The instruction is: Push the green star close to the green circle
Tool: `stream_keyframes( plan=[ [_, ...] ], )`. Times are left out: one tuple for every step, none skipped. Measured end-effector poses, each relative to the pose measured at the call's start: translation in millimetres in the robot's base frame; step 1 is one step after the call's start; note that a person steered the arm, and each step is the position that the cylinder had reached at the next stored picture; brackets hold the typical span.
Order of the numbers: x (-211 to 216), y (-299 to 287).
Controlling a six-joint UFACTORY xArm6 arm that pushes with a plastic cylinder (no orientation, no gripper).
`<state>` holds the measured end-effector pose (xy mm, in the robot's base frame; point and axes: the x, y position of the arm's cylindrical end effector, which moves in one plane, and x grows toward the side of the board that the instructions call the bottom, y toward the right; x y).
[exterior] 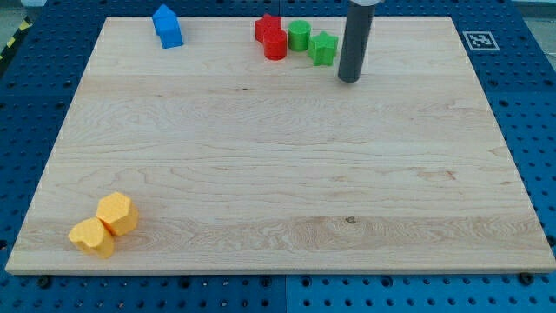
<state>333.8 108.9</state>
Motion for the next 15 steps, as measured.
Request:
stream_keyframes(
  plan=[
    [-20.4, 2.3],
    [-22.8, 1.9],
    [-37.7, -8.9],
    [-42.5, -21.9],
    [-43.4, -32.7],
    [-43.4, -39.9],
    [-40.5, -43.9],
    [15.7, -41.9],
    [94.7, -41.9],
    [130.6, -41.9],
    [131.5, -41.9],
    [138.3, -41.9],
    [148.3, -41.9],
    [158.6, -41.9],
    [167.5, -41.9]
  ],
)
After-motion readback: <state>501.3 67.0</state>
